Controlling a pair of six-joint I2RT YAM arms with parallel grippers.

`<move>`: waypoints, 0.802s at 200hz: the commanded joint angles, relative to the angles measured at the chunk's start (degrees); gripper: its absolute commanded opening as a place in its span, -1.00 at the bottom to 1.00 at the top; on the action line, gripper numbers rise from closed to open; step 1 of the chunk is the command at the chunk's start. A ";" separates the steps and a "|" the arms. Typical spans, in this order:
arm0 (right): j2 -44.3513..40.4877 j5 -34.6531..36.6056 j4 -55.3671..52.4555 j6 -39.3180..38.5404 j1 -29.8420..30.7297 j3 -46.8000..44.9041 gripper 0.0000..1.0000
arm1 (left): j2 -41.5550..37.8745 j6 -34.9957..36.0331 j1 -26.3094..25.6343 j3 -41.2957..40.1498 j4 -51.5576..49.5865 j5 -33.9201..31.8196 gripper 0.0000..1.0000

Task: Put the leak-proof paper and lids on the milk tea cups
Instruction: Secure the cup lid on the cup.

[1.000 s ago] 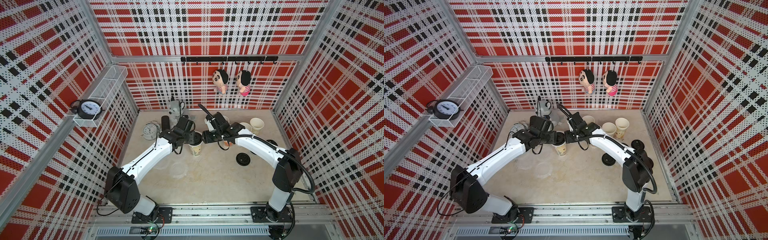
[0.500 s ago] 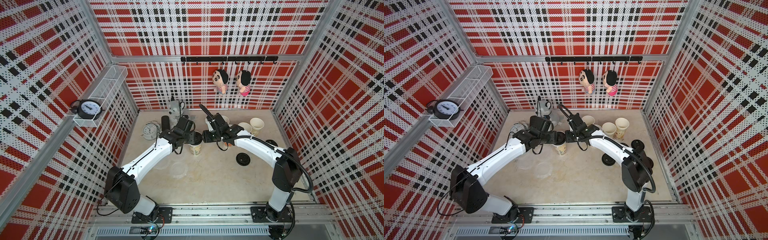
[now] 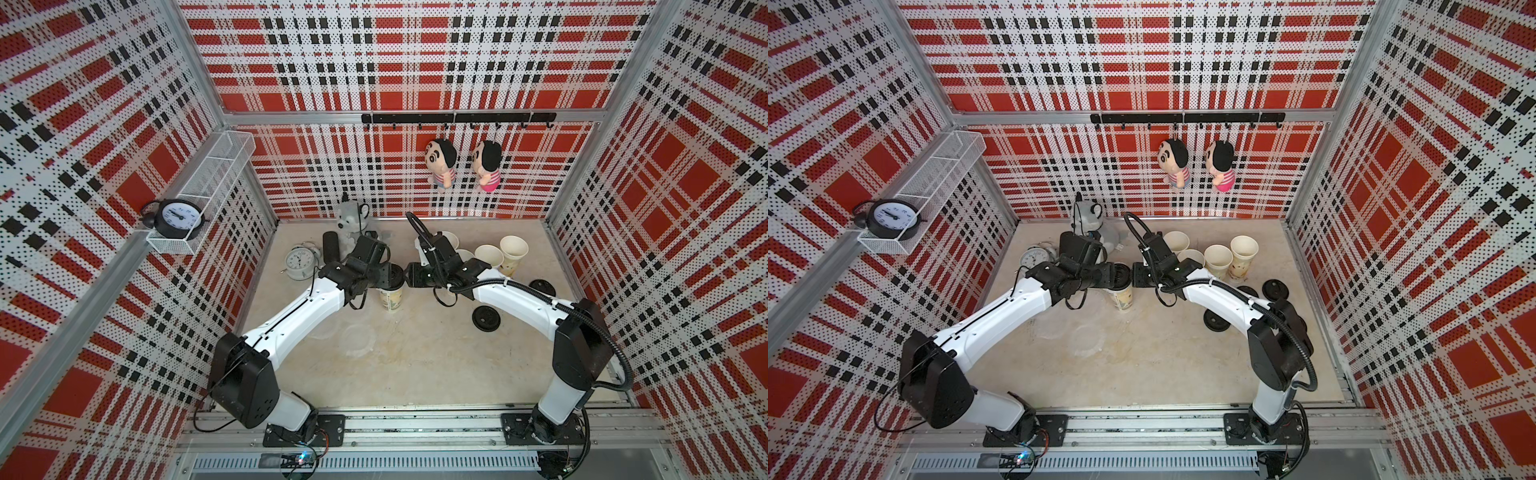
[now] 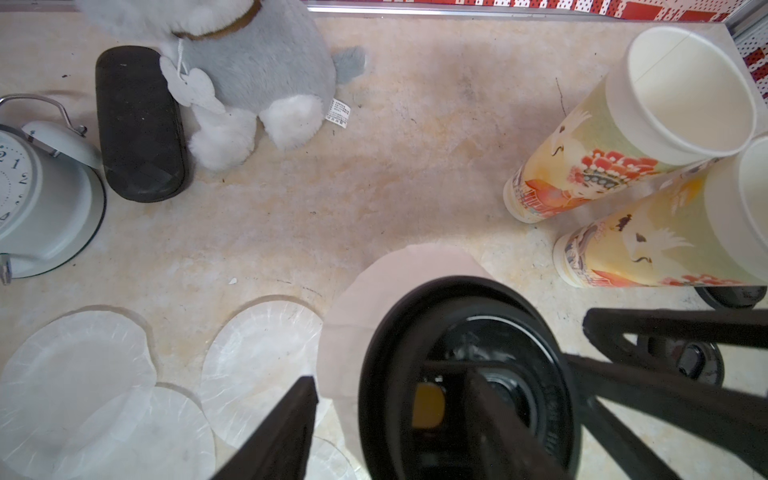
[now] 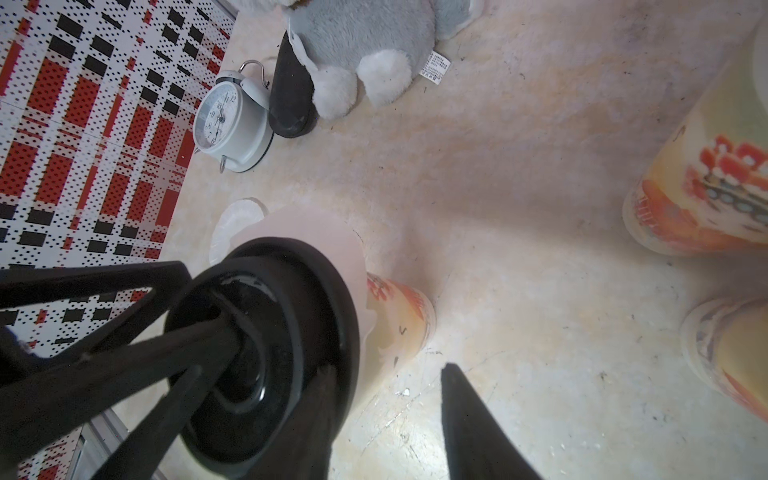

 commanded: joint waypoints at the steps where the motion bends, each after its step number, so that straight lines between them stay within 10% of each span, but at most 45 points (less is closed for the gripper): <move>1: 3.97 2.15 -12.42 0.04 0.49 -6.51 -0.13 | 2.12 0.51 -0.32 -3.66 -7.27 1.26 0.20; 160: 2.61 0.37 -15.51 -4.50 0.48 10.31 -0.11 | 0.22 0.66 1.27 -4.87 -7.01 1.17 0.20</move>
